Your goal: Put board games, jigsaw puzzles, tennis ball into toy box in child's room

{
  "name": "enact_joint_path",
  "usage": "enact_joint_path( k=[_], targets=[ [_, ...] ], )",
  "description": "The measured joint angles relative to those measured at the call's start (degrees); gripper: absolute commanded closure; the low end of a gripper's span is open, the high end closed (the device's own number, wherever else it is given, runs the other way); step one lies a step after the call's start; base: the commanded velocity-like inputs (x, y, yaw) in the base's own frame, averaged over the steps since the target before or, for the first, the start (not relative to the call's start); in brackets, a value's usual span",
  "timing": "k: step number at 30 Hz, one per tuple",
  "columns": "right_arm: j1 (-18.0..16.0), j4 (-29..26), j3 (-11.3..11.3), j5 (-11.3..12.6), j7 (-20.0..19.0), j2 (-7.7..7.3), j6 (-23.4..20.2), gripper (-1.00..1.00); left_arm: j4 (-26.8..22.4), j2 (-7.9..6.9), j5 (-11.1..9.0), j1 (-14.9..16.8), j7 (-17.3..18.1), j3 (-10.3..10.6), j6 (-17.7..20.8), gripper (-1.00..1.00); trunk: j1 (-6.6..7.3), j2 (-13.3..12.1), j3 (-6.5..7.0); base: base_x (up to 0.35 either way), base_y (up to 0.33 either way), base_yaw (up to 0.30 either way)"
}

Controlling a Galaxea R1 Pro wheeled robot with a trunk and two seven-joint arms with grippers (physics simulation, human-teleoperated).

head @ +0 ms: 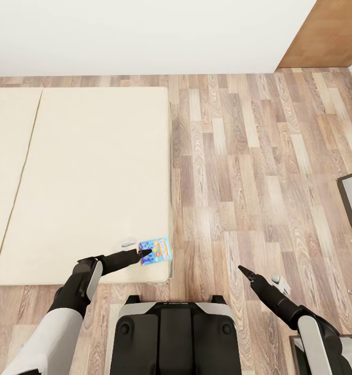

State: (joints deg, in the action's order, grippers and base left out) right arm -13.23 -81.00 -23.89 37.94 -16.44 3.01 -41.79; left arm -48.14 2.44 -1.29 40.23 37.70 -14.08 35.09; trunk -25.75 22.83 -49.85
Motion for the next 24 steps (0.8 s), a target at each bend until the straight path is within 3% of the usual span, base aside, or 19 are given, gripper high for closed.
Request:
enact_joint_path(
  k=[24],
  targets=[
    [0.0, 0.0, 0.0, -0.2, 0.0, 0.0, 0.0, -1.0, 0.0, 0.12, -0.1, 0.0, 0.7, 0.1, 0.2, -1.0, 0.0, 0.0, 0.0, 0.0, 0.0, 0.0]
  ],
)
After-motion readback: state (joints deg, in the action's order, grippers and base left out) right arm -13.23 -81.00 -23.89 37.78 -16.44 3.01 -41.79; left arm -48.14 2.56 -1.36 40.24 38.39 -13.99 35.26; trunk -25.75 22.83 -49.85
